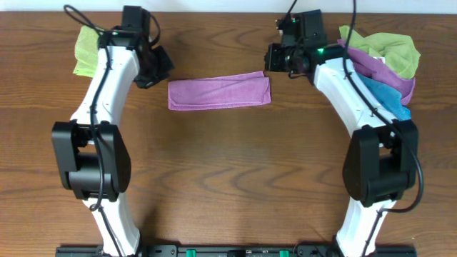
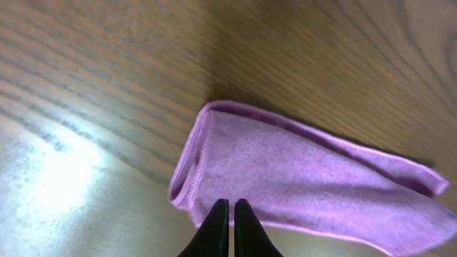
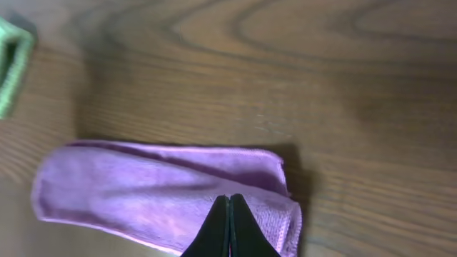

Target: Fold the cloth

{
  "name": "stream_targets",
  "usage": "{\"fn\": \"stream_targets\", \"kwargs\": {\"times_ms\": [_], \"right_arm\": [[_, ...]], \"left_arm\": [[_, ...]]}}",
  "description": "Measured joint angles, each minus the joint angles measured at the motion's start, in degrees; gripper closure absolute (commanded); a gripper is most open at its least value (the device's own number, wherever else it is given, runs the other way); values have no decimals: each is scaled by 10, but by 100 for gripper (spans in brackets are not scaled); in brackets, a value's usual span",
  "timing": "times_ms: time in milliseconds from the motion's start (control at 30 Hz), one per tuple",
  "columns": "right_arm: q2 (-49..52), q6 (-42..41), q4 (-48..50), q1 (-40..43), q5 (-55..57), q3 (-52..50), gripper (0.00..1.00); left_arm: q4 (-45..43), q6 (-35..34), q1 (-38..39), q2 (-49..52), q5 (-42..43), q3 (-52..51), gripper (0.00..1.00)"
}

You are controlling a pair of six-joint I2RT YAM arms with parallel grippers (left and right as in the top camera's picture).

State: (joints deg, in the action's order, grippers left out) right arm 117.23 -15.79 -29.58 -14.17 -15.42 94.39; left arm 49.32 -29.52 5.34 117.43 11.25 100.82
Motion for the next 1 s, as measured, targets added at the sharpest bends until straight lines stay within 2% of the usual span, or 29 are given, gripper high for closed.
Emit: {"fn": "stream_targets", "kwargs": {"times_ms": [167,333,667,833,867,900,1000], "right_arm": [[30,14,-5,-38,48,0,99],[77,18,-21,-45,69,-1,99],[102,23,-42,-45,92,-2,99],[104,25,-47,-45,93,-3,99],[104,25,-52,-45,92,-2,94],[104,26,-64,-45,92,-2,76],[91,30,-101,-42,91,5,38]], "left_arm": [[-22,-2,47,5,-58,-29,94],[-32,-5,53,31,-81,-47,94],[-41,-20,53,103,-73,-48,94],[-41,-22,52,104,-68,-47,95],[-40,-22,52,104,-67,-47,94],[-37,-22,52,104,-67,-47,94],[-19,-22,53,104,-68,-46,94]]}}
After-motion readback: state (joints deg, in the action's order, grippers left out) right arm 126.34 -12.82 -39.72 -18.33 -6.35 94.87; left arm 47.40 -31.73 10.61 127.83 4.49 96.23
